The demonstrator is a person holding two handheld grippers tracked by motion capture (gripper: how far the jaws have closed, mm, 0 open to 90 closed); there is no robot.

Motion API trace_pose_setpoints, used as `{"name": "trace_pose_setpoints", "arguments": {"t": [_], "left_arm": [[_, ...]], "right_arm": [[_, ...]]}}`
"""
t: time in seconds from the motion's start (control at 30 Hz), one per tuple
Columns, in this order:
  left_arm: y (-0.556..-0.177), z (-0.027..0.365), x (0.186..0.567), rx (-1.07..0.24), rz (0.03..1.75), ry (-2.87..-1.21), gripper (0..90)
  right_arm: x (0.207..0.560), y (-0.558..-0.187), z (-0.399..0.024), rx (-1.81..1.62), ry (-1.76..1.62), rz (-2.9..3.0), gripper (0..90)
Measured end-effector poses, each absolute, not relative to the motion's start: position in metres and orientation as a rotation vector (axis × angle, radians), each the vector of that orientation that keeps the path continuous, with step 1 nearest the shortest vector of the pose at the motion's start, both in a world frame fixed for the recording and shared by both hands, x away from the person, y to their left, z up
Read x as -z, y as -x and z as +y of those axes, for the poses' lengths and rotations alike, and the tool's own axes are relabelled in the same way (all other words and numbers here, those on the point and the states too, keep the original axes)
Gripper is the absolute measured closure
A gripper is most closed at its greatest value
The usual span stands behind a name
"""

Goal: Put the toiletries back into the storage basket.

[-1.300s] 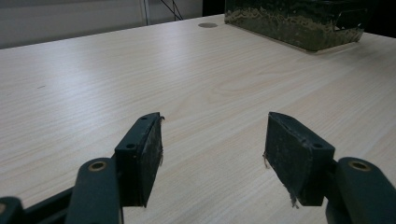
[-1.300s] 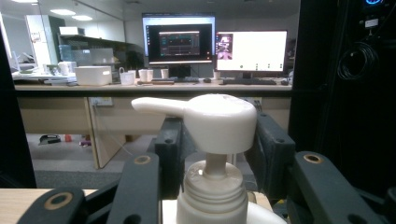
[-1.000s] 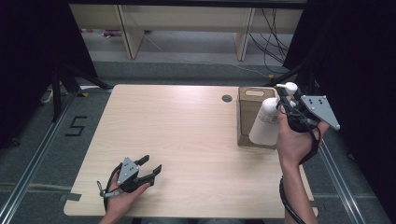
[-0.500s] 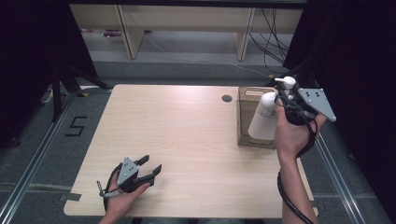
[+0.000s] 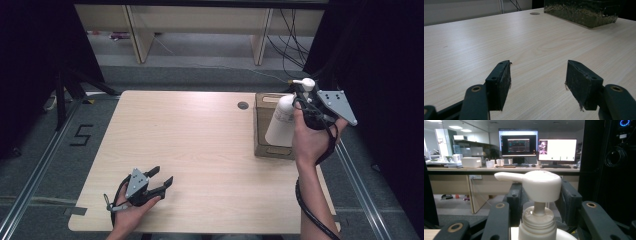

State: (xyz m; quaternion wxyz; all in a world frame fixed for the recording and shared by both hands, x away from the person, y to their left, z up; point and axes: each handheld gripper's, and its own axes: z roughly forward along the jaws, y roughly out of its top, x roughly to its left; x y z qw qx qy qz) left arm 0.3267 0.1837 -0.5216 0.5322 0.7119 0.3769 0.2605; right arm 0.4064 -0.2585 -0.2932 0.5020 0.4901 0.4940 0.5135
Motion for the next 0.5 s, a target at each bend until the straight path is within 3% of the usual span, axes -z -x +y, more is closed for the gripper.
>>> {"name": "trace_pose_setpoints", "arguments": {"t": [0.5], "left_arm": [[-0.327, 0.184, 0.522, -0.62, 0.898, -1.699, 36.2]], "right_arm": [[0.294, -0.418, -0.258, -1.229, -1.196, 1.199, 60.3]]}}
